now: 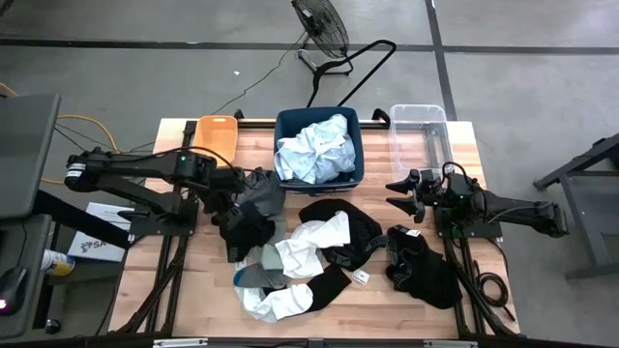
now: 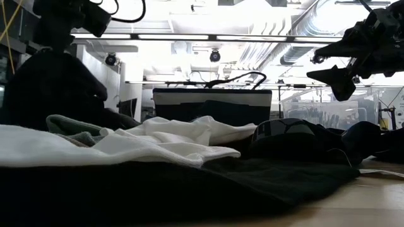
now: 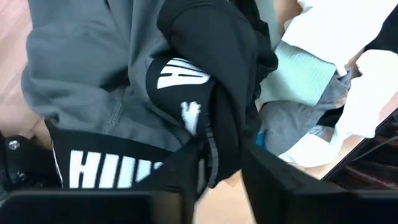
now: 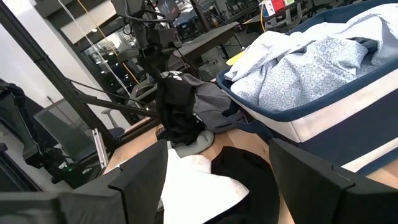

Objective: Pick & Place Cloths
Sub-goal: Put the gray boxers into the transparent bin

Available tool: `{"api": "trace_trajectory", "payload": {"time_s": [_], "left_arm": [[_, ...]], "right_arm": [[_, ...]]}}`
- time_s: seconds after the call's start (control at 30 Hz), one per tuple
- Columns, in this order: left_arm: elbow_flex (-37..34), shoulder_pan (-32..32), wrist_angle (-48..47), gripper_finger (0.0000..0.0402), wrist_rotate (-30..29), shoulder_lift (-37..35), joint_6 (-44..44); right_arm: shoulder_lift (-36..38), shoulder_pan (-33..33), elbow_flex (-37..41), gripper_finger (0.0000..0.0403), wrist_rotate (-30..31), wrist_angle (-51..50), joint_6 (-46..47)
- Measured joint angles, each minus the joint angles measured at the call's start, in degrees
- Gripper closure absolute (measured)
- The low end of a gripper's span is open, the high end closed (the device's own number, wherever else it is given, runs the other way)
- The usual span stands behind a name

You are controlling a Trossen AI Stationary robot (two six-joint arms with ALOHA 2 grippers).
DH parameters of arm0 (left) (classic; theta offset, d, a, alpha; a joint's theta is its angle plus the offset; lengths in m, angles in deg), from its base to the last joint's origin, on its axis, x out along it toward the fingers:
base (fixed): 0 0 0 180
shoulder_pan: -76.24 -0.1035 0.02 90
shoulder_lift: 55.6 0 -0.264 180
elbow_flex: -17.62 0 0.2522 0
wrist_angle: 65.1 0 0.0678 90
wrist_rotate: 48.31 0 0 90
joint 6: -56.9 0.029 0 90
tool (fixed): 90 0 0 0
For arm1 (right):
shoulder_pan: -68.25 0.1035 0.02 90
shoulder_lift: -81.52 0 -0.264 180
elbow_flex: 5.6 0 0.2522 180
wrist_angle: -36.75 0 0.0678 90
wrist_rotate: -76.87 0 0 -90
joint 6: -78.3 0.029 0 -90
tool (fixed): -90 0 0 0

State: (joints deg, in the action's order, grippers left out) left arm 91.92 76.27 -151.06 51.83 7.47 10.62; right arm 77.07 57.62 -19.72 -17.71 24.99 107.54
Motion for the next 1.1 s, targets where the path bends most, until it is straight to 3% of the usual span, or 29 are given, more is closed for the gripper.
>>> {"api": "trace_trajectory", "payload": {"time_s": [0.2,0.4,0.63,1.1], "left_arm": [[0.0,0.0,-0.2,0.0173,4.4,0.1,0.0],[0.0,0.0,-4.4,0.0144,2.1,0.1,0.6],[0.0,2.3,-8.9,0.0184,0.7,0.1,4.7],[0.0,10.0,-9.3,0.0341,-7.0,0.6,6.2]], "right_arm": [[0.0,0.0,0.0,0.013,0.0,0.0,0.1],[0.0,0.0,0.0,0.013,-0.1,0.0,0.1],[0.0,0.0,0.0,0.013,-0.1,0.0,0.1],[0.0,0.0,0.0,0.013,-0.1,0.0,0.1]]}}
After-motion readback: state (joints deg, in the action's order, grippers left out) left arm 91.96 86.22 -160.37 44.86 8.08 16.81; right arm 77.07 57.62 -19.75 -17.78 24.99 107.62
